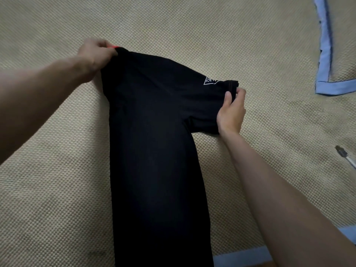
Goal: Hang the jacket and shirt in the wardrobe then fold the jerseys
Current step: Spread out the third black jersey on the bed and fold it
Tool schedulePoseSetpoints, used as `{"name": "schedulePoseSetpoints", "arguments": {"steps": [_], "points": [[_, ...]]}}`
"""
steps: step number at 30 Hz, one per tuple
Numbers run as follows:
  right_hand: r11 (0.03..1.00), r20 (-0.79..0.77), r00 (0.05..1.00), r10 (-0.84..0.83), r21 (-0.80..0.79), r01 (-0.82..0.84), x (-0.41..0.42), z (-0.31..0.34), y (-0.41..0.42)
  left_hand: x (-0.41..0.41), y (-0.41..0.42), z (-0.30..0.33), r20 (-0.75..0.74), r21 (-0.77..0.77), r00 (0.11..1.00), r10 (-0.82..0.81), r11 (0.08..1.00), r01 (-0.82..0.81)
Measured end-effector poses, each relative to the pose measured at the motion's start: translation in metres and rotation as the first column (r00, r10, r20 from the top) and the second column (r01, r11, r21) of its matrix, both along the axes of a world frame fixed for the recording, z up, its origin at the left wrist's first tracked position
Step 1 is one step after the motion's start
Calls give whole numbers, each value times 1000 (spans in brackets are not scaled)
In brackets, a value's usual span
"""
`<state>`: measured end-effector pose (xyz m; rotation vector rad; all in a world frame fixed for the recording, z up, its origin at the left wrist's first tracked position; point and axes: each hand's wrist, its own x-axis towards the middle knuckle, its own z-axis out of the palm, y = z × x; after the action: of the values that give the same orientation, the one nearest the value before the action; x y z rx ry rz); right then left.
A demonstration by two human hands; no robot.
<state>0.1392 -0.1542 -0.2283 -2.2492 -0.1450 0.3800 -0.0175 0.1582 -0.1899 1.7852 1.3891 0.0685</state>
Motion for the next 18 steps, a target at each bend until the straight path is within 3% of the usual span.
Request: {"name": "schedulePoseSetpoints", "arguments": {"steps": [5, 8, 13, 14, 16, 18], "points": [[996, -104, 993, 49, 83, -40, 5, 1, -4, 13, -1, 10, -41, -88, 996, -82, 993, 78], [992, -168, 983, 80, 106, -63, 11, 3, -3, 16, 1, 8, -36, -25, 996, -80, 997, 79], [998, -133, 990, 35, 55, -28, 4, 7, -10, 16, -4, 2, -21, 150, 1000, 17, 989, -13], [997, -153, 987, 43, 64, -33, 2, 8, -13, 17, -12, 3, -95, 259, 995, -19, 965, 43], [991, -205, 973, 106, 102, -86, -2, 9, -19, 19, -43, 7, -250, 511, 956, -153, 818, 264], [979, -234, 953, 193, 115, -170, -4, 7, -27, 22, -94, 6, -242, 607, 888, -390, 654, 452]]}}
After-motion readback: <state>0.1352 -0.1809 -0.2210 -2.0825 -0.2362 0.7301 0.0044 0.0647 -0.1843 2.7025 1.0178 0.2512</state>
